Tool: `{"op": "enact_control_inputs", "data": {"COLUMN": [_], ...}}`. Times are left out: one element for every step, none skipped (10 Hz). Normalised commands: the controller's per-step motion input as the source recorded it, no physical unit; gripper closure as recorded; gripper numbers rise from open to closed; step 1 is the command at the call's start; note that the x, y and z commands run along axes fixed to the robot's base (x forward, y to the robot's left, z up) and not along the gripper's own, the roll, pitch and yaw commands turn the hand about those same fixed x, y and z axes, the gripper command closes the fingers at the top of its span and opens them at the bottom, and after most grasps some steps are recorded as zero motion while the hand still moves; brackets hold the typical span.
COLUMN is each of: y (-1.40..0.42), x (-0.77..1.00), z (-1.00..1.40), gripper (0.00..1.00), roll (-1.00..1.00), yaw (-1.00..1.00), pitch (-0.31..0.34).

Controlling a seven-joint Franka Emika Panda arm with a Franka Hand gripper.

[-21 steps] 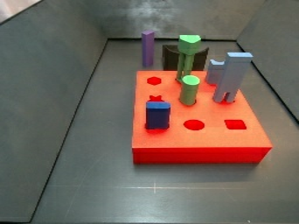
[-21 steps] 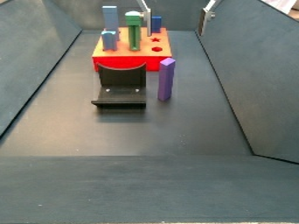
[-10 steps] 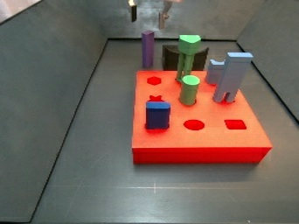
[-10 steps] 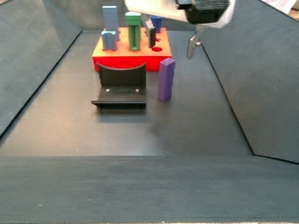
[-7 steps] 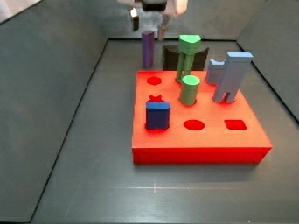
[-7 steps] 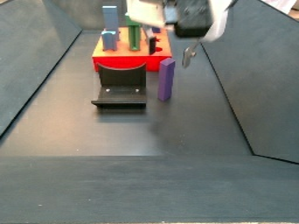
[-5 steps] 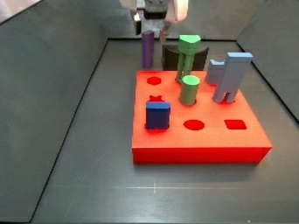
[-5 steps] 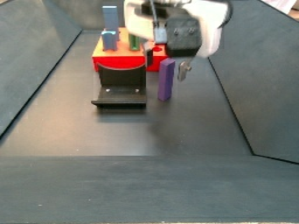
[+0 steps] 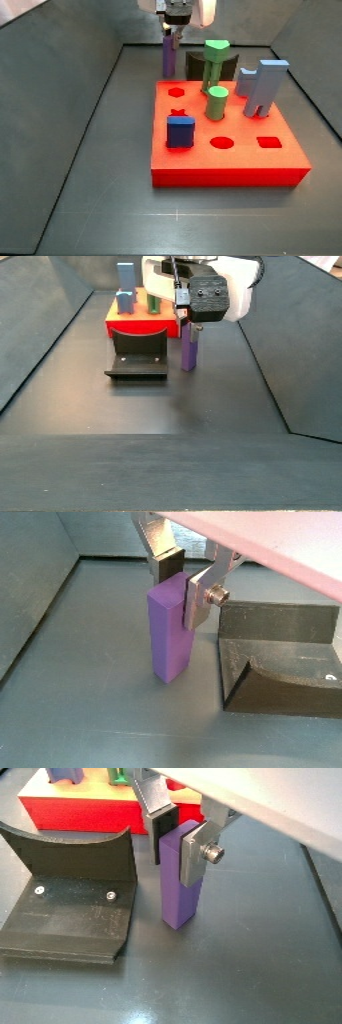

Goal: Pick up the rectangle object. Move up. Move to above the board. Insert the rectangle object.
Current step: Pick up the rectangle object.

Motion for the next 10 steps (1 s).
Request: {"op": "enact_control_inputs", "data": {"y": [0.00,0.00,0.00,0.00,0.00,0.00,0.00,0.00,0.00,0.00], "x": [0.00,0.00,0.00,0.00,0.00,0.00,0.00,0.00,0.00,0.00], "z": [0.00,0.00,0.00,0.00,0.00,0.00,0.00,0.00,0.00,0.00], "gripper": [1.00,1.00,1.00,1.00,1.00,1.00,1.00,1.00,1.00,1.00], "roll": [0.00,0.00,0.00,0.00,0.00,0.00,0.00,0.00,0.00,0.00], "yaw": [0.00,0.00,0.00,0.00,0.00,0.00,0.00,0.00,0.00,0.00], "pitch": [0.000,0.000,0.000,0.000,0.000,0.000,0.000,0.000,0.000,0.000]}}
